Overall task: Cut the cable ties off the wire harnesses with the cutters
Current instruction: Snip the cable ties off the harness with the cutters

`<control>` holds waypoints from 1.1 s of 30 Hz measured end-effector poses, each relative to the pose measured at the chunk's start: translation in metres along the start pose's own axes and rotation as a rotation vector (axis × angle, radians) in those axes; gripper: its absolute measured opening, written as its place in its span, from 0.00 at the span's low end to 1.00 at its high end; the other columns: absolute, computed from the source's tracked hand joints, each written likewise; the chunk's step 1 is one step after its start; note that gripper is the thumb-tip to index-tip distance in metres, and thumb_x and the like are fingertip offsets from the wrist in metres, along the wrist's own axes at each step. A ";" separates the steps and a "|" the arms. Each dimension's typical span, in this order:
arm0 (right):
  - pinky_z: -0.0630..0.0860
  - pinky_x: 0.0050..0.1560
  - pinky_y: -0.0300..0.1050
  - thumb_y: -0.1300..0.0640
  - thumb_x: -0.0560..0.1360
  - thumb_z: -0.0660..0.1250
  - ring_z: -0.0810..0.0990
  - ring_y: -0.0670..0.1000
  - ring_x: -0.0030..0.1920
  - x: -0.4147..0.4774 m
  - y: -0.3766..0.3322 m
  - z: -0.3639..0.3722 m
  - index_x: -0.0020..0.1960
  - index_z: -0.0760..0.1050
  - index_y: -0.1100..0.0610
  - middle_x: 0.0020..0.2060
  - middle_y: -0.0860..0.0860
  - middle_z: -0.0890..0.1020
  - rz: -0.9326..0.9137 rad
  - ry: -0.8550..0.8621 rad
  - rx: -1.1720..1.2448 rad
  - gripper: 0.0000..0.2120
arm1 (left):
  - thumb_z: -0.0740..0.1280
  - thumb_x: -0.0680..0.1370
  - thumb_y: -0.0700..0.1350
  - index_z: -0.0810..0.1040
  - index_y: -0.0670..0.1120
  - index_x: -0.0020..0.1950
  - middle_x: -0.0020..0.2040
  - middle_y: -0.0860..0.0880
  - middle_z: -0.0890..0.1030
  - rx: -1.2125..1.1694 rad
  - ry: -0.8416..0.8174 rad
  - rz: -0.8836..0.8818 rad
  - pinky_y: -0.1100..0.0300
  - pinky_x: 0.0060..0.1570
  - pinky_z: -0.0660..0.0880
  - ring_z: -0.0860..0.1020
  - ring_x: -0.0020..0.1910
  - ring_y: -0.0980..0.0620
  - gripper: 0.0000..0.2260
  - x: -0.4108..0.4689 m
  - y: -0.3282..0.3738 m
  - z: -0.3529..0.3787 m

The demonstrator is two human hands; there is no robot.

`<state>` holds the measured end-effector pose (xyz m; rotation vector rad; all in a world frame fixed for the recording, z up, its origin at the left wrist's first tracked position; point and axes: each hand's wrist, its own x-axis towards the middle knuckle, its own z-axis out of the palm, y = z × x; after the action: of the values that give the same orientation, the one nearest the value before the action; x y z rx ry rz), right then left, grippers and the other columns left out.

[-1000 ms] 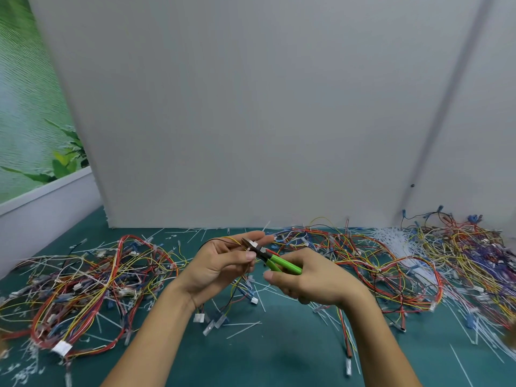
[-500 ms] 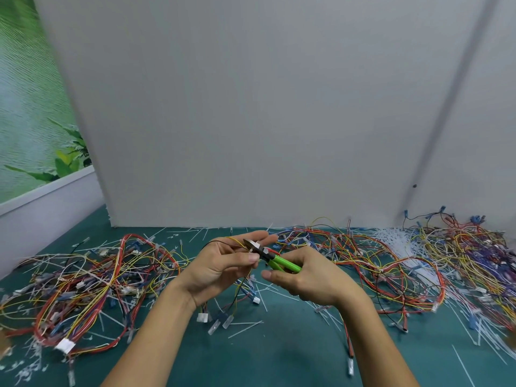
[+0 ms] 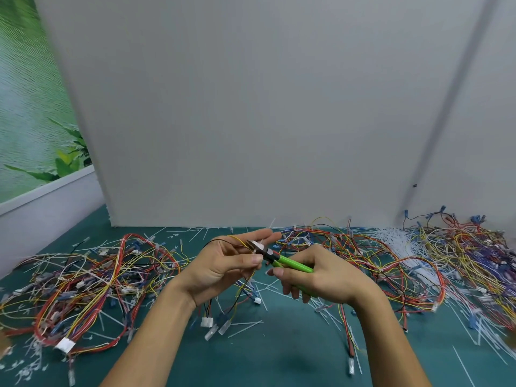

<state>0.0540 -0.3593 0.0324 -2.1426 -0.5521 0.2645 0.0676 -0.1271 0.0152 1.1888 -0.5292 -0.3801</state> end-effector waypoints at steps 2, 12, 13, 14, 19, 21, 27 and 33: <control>0.78 0.37 0.37 0.47 0.81 0.70 0.82 0.43 0.34 -0.001 -0.001 -0.001 0.43 0.84 0.56 0.34 0.46 0.85 0.012 0.006 -0.061 0.15 | 0.69 0.75 0.33 0.80 0.45 0.67 0.71 0.45 0.77 0.024 0.001 -0.012 0.61 0.47 0.70 0.69 0.71 0.47 0.21 0.000 0.000 -0.001; 0.75 0.35 0.47 0.36 0.75 0.69 0.77 0.48 0.30 0.003 0.002 0.003 0.42 0.80 0.56 0.32 0.52 0.83 0.058 0.034 -0.111 0.22 | 0.70 0.75 0.34 0.80 0.46 0.67 0.72 0.45 0.76 0.035 0.005 -0.037 0.65 0.43 0.72 0.74 0.55 0.51 0.21 0.000 -0.002 -0.004; 0.74 0.35 0.48 0.35 0.73 0.69 0.76 0.50 0.30 0.003 0.003 0.003 0.43 0.79 0.58 0.31 0.53 0.82 0.064 0.033 -0.098 0.24 | 0.70 0.75 0.33 0.80 0.45 0.67 0.71 0.45 0.76 0.031 0.011 -0.036 0.65 0.43 0.72 0.72 0.57 0.49 0.21 0.000 -0.003 -0.004; 0.72 0.35 0.48 0.33 0.72 0.69 0.75 0.50 0.30 0.004 0.003 0.004 0.44 0.79 0.58 0.31 0.52 0.80 0.070 0.034 -0.089 0.26 | 0.70 0.75 0.33 0.80 0.44 0.67 0.71 0.44 0.76 0.026 0.015 -0.035 0.65 0.42 0.72 0.71 0.57 0.47 0.21 0.000 -0.003 -0.005; 0.68 0.33 0.47 0.28 0.68 0.70 0.70 0.52 0.29 0.006 0.001 0.009 0.42 0.74 0.59 0.28 0.52 0.76 0.082 0.029 -0.057 0.32 | 0.69 0.75 0.33 0.79 0.43 0.68 0.71 0.43 0.77 0.015 0.008 -0.022 0.65 0.40 0.73 0.75 0.41 0.57 0.21 0.000 -0.002 -0.005; 0.68 0.33 0.47 0.28 0.69 0.70 0.69 0.52 0.29 0.005 0.001 0.009 0.40 0.73 0.58 0.28 0.52 0.75 0.084 0.016 -0.040 0.31 | 0.69 0.75 0.33 0.79 0.43 0.68 0.71 0.44 0.76 0.019 0.005 -0.022 0.64 0.43 0.72 0.75 0.46 0.54 0.21 0.000 -0.002 -0.006; 0.68 0.33 0.47 0.30 0.69 0.71 0.69 0.52 0.29 0.005 0.001 0.009 0.40 0.73 0.59 0.28 0.52 0.75 0.084 0.012 -0.023 0.30 | 0.69 0.75 0.34 0.80 0.46 0.67 0.71 0.45 0.77 0.036 -0.009 -0.017 0.65 0.40 0.73 0.76 0.40 0.58 0.21 -0.001 0.000 -0.004; 0.75 0.32 0.46 0.33 0.71 0.71 0.76 0.49 0.29 0.006 0.000 0.008 0.43 0.78 0.59 0.29 0.49 0.79 0.052 0.024 -0.030 0.26 | 0.70 0.75 0.34 0.79 0.44 0.68 0.71 0.45 0.76 0.022 0.003 -0.035 0.63 0.48 0.72 0.66 0.64 0.43 0.22 0.000 -0.003 -0.008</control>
<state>0.0556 -0.3505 0.0276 -2.1885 -0.4904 0.2600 0.0718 -0.1223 0.0102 1.2207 -0.5115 -0.4030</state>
